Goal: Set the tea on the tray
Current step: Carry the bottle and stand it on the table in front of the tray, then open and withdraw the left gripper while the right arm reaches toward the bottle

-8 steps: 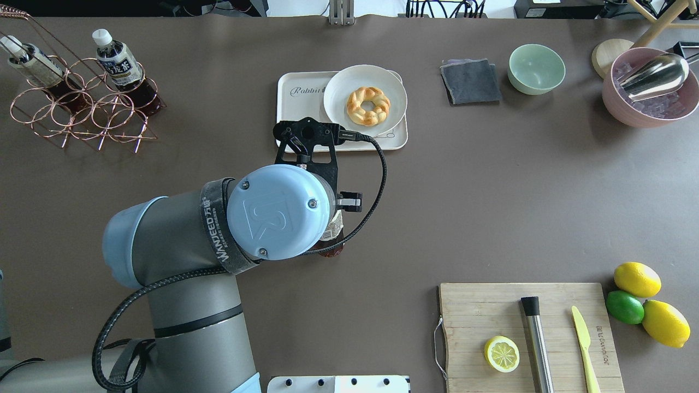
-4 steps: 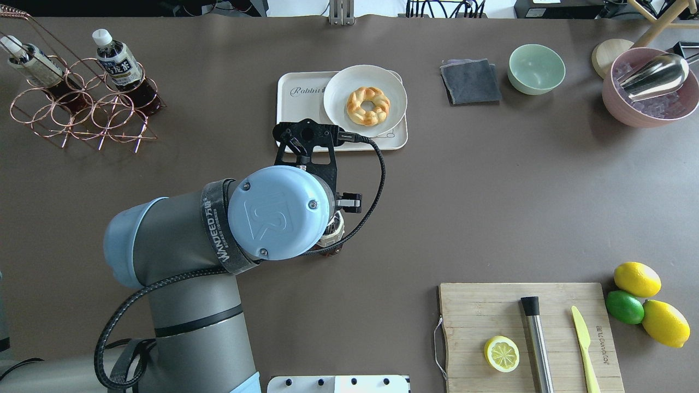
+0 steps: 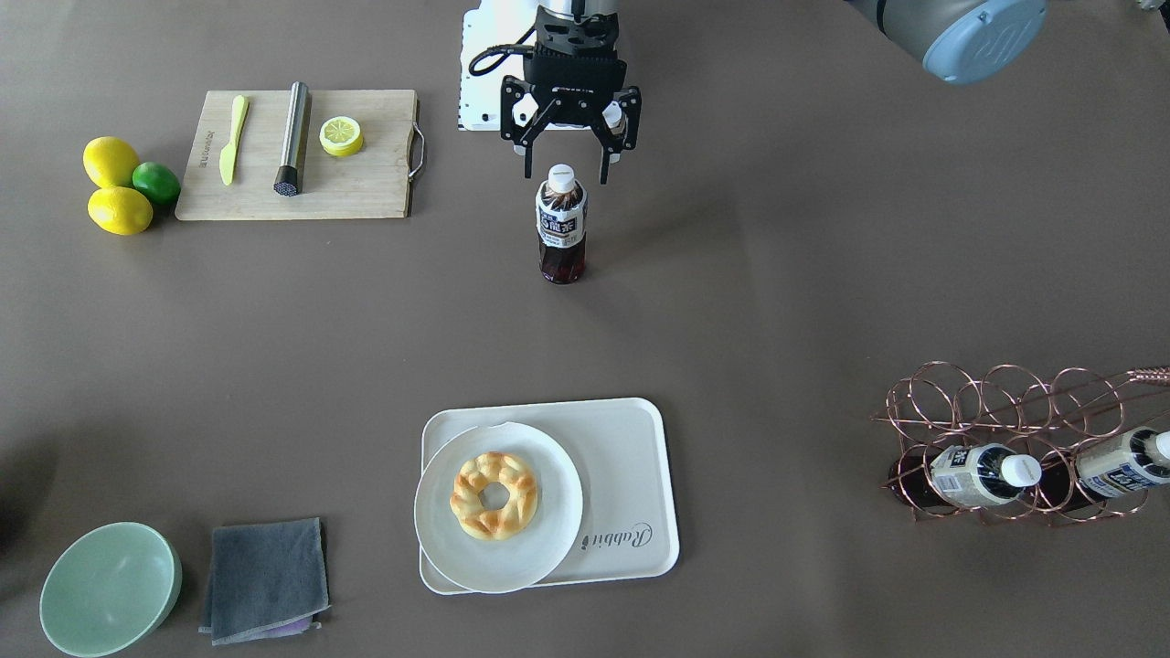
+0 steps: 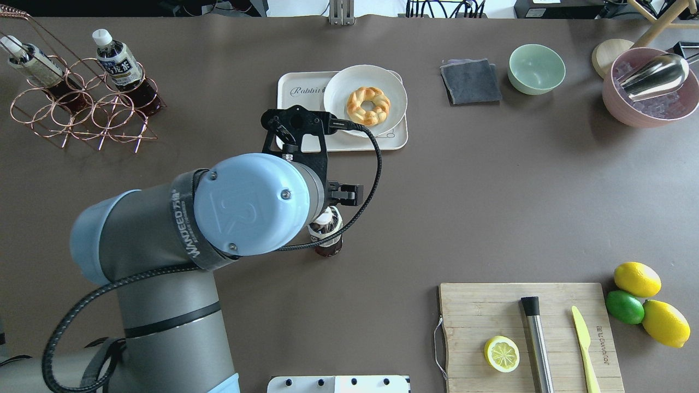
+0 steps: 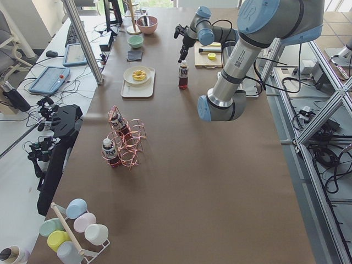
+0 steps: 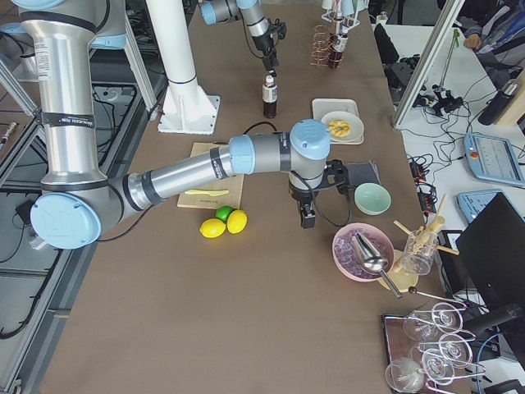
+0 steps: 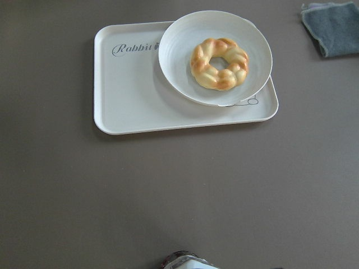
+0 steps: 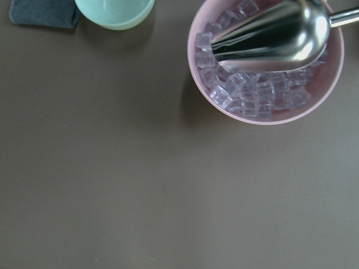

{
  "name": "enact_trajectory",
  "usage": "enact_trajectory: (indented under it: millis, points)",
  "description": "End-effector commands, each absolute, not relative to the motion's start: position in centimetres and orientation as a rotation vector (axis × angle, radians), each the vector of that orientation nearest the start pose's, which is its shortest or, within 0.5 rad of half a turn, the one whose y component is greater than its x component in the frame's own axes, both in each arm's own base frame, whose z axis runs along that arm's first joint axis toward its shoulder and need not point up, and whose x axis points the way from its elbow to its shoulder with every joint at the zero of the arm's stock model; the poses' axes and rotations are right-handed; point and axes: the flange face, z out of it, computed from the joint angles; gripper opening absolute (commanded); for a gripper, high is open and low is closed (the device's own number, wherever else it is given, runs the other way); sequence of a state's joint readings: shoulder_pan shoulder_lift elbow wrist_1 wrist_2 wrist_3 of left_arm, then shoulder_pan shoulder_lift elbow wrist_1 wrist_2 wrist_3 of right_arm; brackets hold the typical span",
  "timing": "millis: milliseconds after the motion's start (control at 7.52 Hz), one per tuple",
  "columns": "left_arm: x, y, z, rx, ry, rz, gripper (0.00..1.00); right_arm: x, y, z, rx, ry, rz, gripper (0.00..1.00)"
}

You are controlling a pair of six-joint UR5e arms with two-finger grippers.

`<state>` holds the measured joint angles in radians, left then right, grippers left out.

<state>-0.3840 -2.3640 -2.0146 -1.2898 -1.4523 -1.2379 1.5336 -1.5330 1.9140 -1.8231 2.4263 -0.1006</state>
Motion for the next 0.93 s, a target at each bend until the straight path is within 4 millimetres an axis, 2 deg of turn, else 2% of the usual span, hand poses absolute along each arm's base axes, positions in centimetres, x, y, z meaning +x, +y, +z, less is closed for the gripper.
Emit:
enact_trajectory:
  millis: [0,133,266,532,665,797]
  points:
    - [37.3,-38.9,9.6,0.443,0.835,-0.015,0.97,-11.0,-50.5,34.7,0.171,-0.921,-0.063,1.0]
    - [32.9,-41.3,12.5,0.423,0.811,0.022,0.97,-18.1,-49.3,27.9,0.146,-0.951,0.02,1.0]
    - [30.4,-42.5,16.2,0.393,0.768,0.058,0.97,-25.1,-45.5,23.0,0.114,-0.983,0.052,1.0]
    - [26.0,-45.0,21.9,0.429,0.746,0.129,0.97,-35.7,-38.8,14.6,0.071,-1.015,0.1,1.0]
    - [23.1,-46.9,25.8,0.455,0.765,0.176,0.97,-39.1,-36.5,11.0,0.077,-0.964,0.095,1.0]
    - [21.1,-47.4,29.9,0.452,0.8,0.208,0.97,-42.6,-35.3,9.0,0.086,-0.926,0.079,0.99]
